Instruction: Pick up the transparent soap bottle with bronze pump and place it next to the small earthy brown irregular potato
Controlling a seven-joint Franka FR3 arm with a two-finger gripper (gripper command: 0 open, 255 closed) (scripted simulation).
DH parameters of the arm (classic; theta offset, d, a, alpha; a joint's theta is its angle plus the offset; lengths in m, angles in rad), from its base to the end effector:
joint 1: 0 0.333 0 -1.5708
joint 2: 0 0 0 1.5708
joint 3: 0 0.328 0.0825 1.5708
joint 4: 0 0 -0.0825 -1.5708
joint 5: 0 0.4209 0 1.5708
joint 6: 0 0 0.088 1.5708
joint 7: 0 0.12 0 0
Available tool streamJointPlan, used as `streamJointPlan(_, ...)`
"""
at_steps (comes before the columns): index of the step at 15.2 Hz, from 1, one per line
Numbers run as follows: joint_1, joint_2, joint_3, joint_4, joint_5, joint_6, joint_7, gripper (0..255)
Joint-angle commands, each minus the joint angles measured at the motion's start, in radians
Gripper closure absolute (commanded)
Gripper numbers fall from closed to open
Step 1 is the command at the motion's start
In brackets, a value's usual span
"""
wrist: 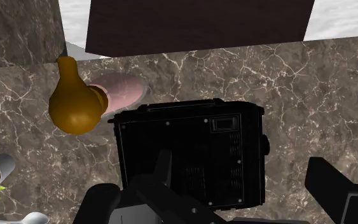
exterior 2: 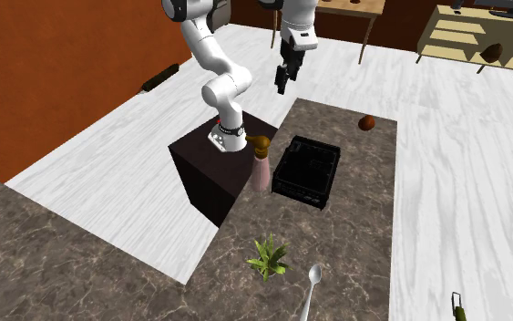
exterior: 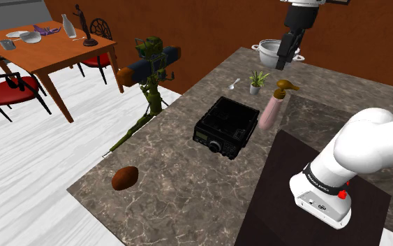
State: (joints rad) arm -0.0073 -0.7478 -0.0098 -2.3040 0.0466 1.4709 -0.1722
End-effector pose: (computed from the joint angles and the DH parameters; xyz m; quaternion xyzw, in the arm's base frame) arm 0.3346 -0.0006 0.5913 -0.9955 -0.0801 0.0400 0.0304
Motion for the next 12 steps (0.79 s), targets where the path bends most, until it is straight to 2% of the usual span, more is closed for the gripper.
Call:
streamJointPlan(1,0.0,0.0,0.0,0.0,0.0,0.0,0.0,0)
streamJointPlan(12,-0.087,0.117,-0.163,-0.114,-0.179,0.203,-0.186,0)
